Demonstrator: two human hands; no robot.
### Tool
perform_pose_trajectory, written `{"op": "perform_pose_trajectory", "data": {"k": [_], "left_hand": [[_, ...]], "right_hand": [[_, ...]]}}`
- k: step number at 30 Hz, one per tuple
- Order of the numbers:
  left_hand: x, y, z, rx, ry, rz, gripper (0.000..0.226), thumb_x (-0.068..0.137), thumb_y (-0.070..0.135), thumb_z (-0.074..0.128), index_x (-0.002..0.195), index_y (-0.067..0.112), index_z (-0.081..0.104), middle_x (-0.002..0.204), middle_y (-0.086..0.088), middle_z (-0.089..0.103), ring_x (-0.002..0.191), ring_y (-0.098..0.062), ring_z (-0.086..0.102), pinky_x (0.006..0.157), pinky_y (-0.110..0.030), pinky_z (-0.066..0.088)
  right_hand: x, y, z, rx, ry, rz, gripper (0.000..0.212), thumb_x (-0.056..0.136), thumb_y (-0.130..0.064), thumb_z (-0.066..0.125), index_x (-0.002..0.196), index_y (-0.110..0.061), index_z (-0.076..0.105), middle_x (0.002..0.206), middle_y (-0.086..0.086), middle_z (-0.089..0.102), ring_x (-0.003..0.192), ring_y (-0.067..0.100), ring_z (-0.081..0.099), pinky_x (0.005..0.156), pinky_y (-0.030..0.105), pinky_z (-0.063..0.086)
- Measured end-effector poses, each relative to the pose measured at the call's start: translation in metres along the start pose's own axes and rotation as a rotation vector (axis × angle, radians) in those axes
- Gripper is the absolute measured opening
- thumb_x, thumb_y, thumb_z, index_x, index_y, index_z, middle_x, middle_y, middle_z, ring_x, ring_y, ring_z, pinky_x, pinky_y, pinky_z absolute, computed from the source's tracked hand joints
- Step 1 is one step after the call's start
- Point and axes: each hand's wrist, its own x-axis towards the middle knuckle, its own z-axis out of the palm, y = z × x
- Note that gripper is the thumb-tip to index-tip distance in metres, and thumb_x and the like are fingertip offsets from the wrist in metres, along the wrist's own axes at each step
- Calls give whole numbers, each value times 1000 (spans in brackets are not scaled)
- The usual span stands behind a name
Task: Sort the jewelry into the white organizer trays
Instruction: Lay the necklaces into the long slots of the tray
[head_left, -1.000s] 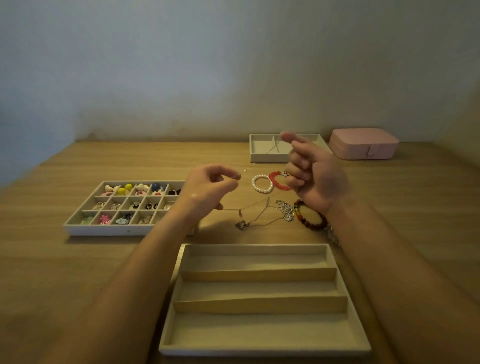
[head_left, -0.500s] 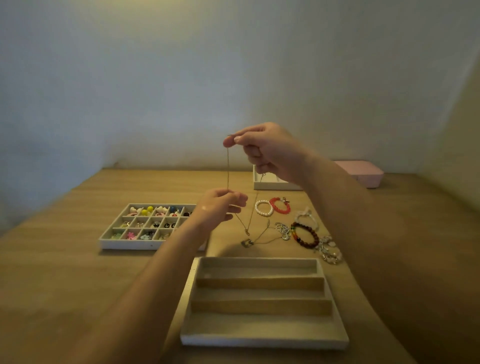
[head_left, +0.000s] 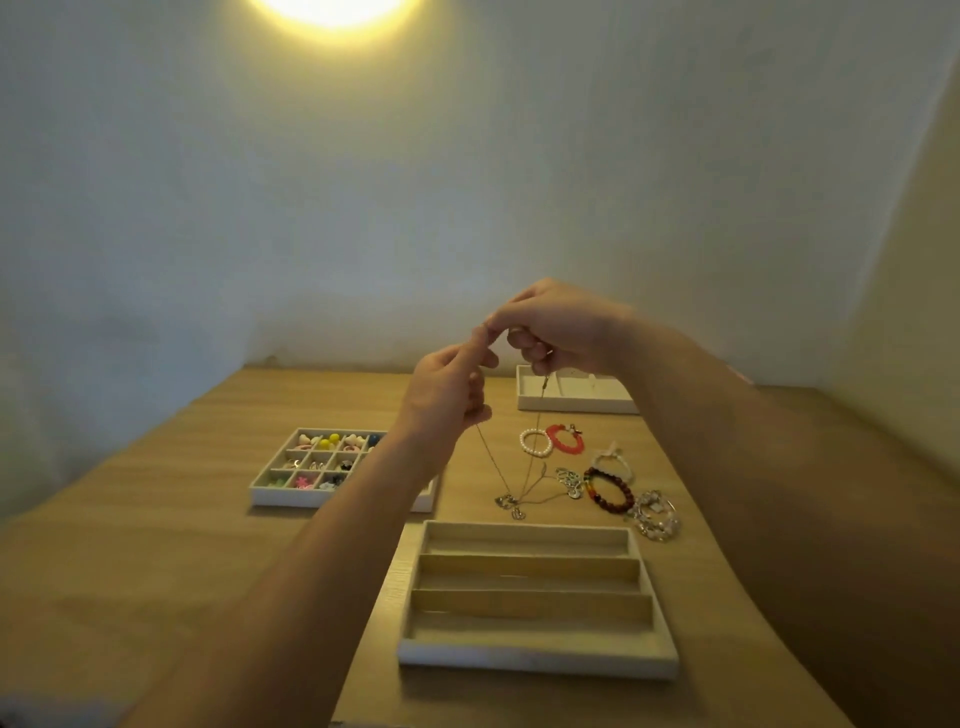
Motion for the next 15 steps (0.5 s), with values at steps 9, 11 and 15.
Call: {"op": "perform_pose_trajectory", "data": {"k": [9,11,15], "left_hand": [[-16,14,-14,-49,24,41,33,104,37,48,90,13,64,53,8,32,46,-9,23,41,-22,21],[-19,14,-17,-47,43,33,33,103,38,48,91,12,65,53,8,32,46,-9,23,40,-22,22],[-22,16,-20,-3,71,6,30,103,35,50,92,13,68,53,7,33,46,-9,24,41,-23,21]], "right_hand": [[-20,16,-16,250,-77,26,26,103,-31,54,89,-11,63,62,-5,44,57,11,39,60,29,36],[-24,18,-16,356,-81,36,31,102,-38,54,91,-11,63,62,-5,43,57,11,39,61,29,37],[-29,17,-13,518,-76,26,29,102,-32,51,89,-10,65,61,-4,39,56,12,36,61,29,35]]}}
